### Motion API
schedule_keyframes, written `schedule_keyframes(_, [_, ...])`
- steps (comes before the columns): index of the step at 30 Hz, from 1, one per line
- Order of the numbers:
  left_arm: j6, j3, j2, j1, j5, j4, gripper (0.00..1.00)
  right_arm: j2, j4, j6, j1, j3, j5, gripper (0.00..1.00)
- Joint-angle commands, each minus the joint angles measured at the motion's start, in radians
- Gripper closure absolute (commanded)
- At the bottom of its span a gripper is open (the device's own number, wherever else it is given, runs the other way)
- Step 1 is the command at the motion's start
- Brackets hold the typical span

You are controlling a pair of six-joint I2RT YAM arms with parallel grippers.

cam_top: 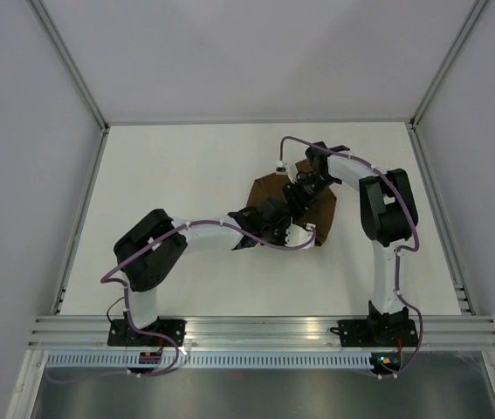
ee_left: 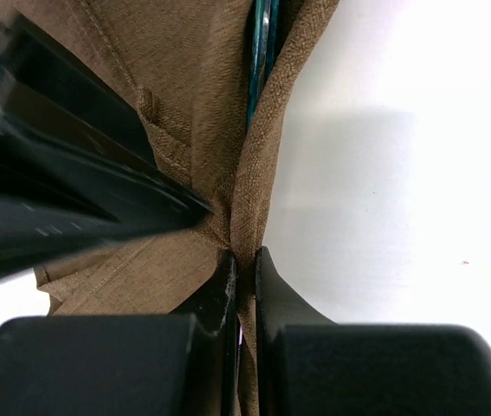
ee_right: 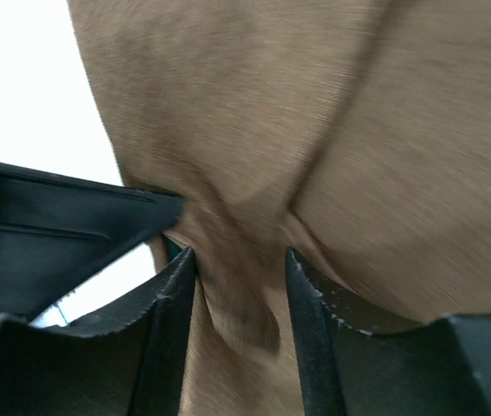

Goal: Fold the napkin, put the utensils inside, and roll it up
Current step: Roll the napkin at the center of the board.

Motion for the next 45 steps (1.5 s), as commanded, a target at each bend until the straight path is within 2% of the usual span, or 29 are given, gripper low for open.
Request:
schedule_keyframes(1, [-0.100,0.049,0.006,-0.009,-0.004,-0.091,0.98,-0.071,0.061,0.000,-0.051,0.020,0.026,0.47])
schedule_keyframes(7, [-0.135,0.082,0.022,-0.016,0.010,-0.154,0.98,-0.113,0.057,0.011,-0.108,0.030,0.004,0.45])
schedule_keyframes(11, [-0.171,0.144,0.045,-0.022,0.027,-0.233,0.98,-0.154,0.110,0.037,-0.154,0.001,0.000,0.45])
schedule_keyframes(19, [-0.249,0.275,0.096,-0.023,0.090,-0.445,0.98,-0.330,0.291,0.065,-0.271,-0.165,-0.002,0.46])
schedule_keyframes(28, [-0.289,0.393,0.171,-0.022,0.168,-0.576,0.98,-0.550,0.497,0.098,-0.390,-0.367,-0.042,0.48])
schedule_keyframes(36, [-0.315,0.494,0.249,-0.009,0.231,-0.694,0.98,-0.810,0.618,0.046,-0.400,-0.585,-0.079,0.46])
schedule_keyframes(41, [-0.333,0.574,0.298,0.014,0.303,-0.764,0.98,-0.881,0.634,-0.015,-0.401,-0.679,-0.112,0.46])
schedule_keyframes(45, [-0.344,0.615,0.328,0.035,0.357,-0.810,0.98,-0.906,0.615,-0.040,-0.401,-0.690,-0.126,0.47])
